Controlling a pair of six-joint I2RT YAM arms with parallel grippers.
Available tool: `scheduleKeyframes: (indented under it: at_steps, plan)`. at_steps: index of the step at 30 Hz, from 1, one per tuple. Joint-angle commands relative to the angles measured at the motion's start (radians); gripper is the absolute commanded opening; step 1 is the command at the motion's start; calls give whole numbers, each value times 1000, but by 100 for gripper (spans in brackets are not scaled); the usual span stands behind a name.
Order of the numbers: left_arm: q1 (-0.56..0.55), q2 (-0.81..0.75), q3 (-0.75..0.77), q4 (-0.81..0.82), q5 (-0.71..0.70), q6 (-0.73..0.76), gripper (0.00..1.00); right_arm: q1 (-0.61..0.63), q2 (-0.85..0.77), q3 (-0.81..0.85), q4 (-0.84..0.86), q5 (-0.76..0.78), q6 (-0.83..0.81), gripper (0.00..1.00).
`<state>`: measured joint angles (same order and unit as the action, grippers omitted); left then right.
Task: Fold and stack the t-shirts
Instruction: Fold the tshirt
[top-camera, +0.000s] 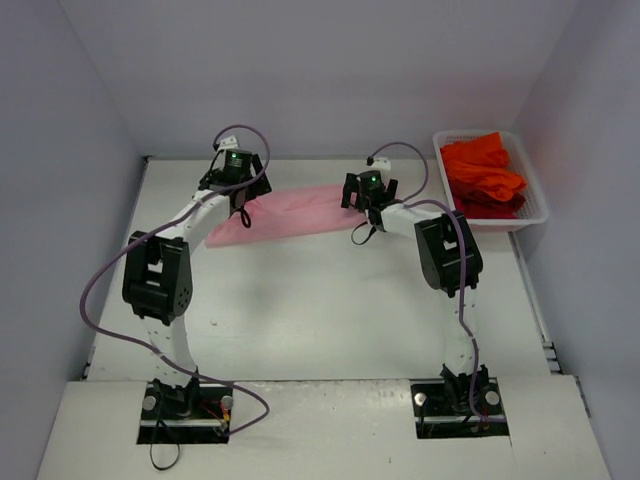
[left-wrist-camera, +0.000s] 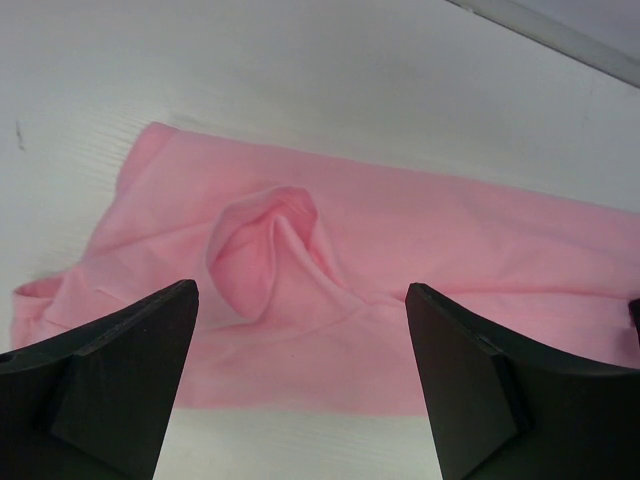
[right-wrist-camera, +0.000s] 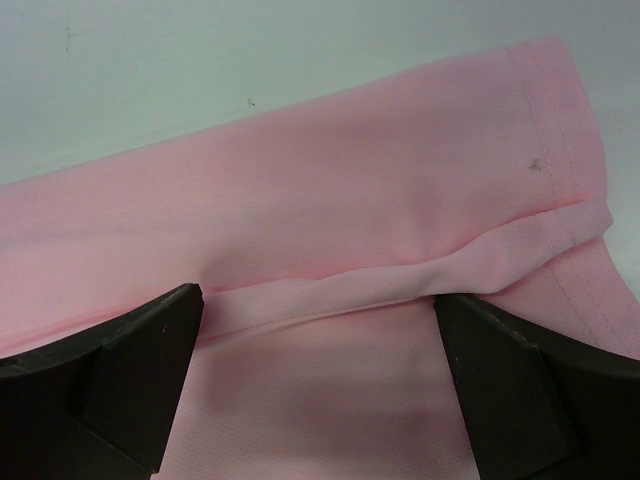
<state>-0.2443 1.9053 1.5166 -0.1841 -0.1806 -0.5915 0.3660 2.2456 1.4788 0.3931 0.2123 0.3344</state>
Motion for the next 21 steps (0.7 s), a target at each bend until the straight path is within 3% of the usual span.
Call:
scheduleKeyframes:
  at_steps: [1,21]
  plan:
    - [-21,-54,31,-5,-10,-39,81,-9,-38,-31,-76,-19,14,100]
    - [-44,-94,-125,5,-5,-139,81,-7,-34,-31,-76,-17,18,100]
